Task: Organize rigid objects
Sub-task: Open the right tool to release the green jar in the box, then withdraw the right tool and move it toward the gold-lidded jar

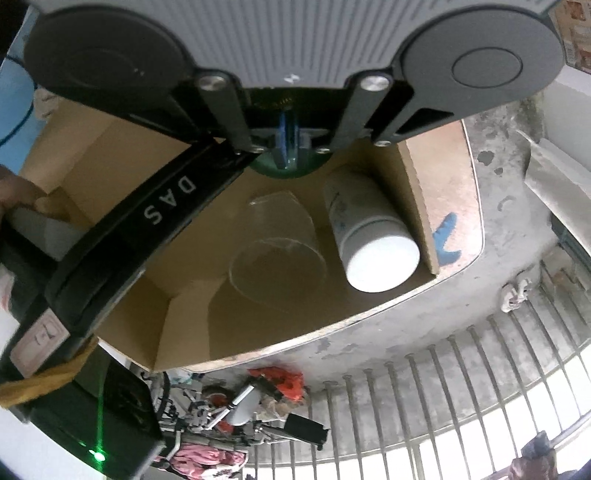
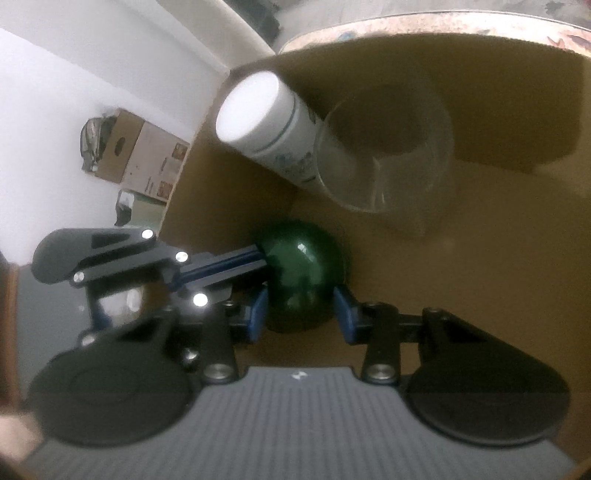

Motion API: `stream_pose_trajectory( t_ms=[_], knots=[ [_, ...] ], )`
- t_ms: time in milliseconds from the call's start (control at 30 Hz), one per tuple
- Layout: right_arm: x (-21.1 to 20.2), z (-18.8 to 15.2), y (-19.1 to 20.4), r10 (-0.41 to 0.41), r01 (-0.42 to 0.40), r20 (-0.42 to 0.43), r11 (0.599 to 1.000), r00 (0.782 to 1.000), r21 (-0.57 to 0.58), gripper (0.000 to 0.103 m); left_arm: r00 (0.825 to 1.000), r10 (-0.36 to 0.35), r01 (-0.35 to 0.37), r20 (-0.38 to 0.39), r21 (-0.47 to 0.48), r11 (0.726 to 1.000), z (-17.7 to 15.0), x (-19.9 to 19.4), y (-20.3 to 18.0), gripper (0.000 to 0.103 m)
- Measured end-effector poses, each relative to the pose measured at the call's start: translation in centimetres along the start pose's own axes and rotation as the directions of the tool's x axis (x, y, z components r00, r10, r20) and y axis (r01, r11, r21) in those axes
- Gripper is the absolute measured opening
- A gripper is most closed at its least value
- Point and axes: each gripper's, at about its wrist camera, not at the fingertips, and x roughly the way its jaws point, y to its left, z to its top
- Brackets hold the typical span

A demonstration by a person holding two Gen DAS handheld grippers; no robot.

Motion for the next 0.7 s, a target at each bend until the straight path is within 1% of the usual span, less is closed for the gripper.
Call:
stream_pose_trajectory(
  t_ms=[67, 100, 133, 167, 233, 333, 400, 467, 533, 600, 667, 700],
  knots=[
    [0.2, 0.1, -0.2, 0.005, -0.005, 0.008, 1.000, 1.000, 0.013, 0.038, 1.000, 0.001, -0.001, 0.005, -0.006, 1.000, 0.0, -0.1, 0.0, 0.009],
    [0.1, 0.1, -0.3, 0.005, -0.005, 0.012, 1.000, 1.000, 0.020, 0.038, 1.000, 0.010, -0.009, 0.009, -0.013, 1.000, 0.0, -0.2, 0.1, 0.021],
    [-0.2, -0.1, -0.6, 0.000, -0.001, 0.017, 1.000, 1.000, 0.024, 0.038, 0.999, 0.027, -0.027, 0.017, -0.021, 0.999, 0.3, -0.3, 0.2, 0.035],
    [-0.4, -0.1, -0.7, -0.003, 0.003, 0.021, 1.000, 1.000, 0.028, 0.039, 0.999, 0.033, -0.032, 0.035, -0.030, 0.999, 0.2, -0.8, 0.3, 0.039],
    [-1.5, -0.4, -0.7, 0.008, -0.010, 0.044, 0.999, 0.999, 0.041, 0.039, 0.997, 0.013, -0.009, 0.075, -0.059, 0.998, 0.4, -2.4, 1.0, 0.054],
    [-4.8, -2.0, 0.1, 0.010, -0.014, 0.118, 1.000, 0.993, 0.026, 0.041, 0.988, -0.025, 0.040, 0.155, -0.092, 0.995, 0.1, -5.8, 1.4, 0.065],
    [-7.7, -3.5, 0.8, 0.020, -0.021, 0.179, 1.000, 0.984, 0.006, 0.042, 0.978, -0.014, 0.032, 0.208, -0.088, 0.996, -0.2, -8.3, 0.9, 0.069],
    [-11.0, -5.5, 1.5, 0.024, -0.021, 0.244, 1.000, 0.970, -0.015, 0.045, 0.963, -0.006, 0.030, 0.269, -0.083, 0.996, -1.1, -11.2, 0.2, 0.073],
    [-14.2, -8.0, 2.0, 0.035, -0.026, 0.319, 0.999, 0.947, -0.032, 0.048, 0.943, -0.015, 0.046, 0.332, -0.084, 0.995, -2.3, -13.7, -0.6, 0.081],
    [-16.9, -11.1, 2.6, 0.055, -0.038, 0.389, 0.998, 0.920, -0.051, 0.052, 0.919, -0.031, 0.071, 0.392, -0.087, 0.994, -4.0, -16.0, -1.6, 0.085],
    [-18.6, -14.3, 3.5, 0.062, -0.036, 0.450, 0.997, 0.891, -0.065, 0.061, 0.895, -0.044, 0.091, 0.444, -0.085, 0.992, -6.0, -17.6, -2.8, 0.087],
    [-19.2, -16.1, 3.8, 0.060, -0.028, 0.476, 0.997, 0.877, -0.074, 0.063, 0.887, -0.046, 0.094, 0.459, -0.083, 0.992, -7.0, -18.2, -3.5, 0.089]
  ],
)
